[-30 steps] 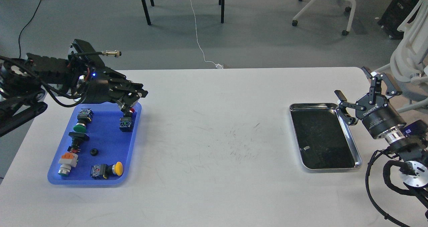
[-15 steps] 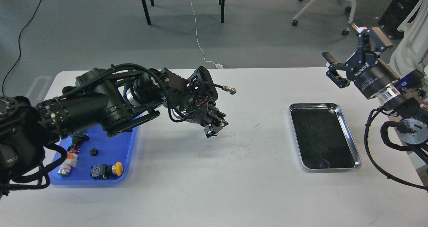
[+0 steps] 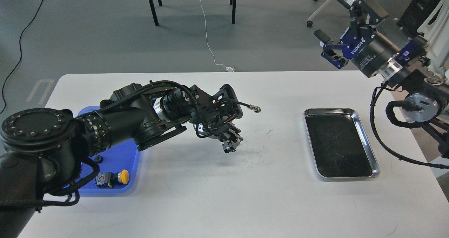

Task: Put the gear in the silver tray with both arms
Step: 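Carry the gear with the left gripper to the table center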

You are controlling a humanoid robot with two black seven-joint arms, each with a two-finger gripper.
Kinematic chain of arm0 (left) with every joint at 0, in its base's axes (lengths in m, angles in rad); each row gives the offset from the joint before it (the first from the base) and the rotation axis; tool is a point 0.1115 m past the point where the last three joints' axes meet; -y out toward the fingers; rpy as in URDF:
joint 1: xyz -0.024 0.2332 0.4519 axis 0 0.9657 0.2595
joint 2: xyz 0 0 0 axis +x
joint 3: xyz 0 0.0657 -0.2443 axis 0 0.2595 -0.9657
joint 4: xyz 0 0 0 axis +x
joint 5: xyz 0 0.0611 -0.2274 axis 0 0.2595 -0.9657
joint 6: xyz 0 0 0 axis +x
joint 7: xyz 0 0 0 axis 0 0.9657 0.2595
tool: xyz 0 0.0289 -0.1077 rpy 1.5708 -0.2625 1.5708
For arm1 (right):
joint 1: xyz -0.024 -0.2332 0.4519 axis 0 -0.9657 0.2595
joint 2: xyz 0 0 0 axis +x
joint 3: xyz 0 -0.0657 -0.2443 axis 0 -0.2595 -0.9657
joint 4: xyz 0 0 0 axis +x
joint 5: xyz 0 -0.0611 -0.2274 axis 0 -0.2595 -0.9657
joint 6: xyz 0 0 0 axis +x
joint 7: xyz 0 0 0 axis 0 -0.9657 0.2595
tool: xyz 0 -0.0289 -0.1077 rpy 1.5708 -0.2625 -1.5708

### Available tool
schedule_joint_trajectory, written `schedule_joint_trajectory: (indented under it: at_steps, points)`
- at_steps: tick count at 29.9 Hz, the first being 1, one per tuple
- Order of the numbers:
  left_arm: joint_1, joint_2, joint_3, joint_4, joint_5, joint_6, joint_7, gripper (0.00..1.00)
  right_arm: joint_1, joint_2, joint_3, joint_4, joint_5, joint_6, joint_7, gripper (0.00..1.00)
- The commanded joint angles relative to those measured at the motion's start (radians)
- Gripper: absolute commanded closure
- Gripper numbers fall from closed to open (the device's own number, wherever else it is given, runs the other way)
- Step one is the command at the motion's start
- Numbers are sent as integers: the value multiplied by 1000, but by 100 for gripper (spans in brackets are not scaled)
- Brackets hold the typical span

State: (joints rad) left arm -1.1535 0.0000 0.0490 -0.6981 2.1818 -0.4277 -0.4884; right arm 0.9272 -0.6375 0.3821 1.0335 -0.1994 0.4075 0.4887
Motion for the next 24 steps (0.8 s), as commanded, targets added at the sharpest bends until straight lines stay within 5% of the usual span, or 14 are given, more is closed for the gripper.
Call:
schedule_joint_trajectory:
  at_steps: [1, 24]
  points:
    - [14, 0, 11, 9, 0, 7, 0, 86, 12, 9, -17, -16, 0, -4, 0, 1]
    - [49, 0, 60, -54, -135, 10, 0, 85, -4, 13, -34, -36, 0, -6, 0, 1]
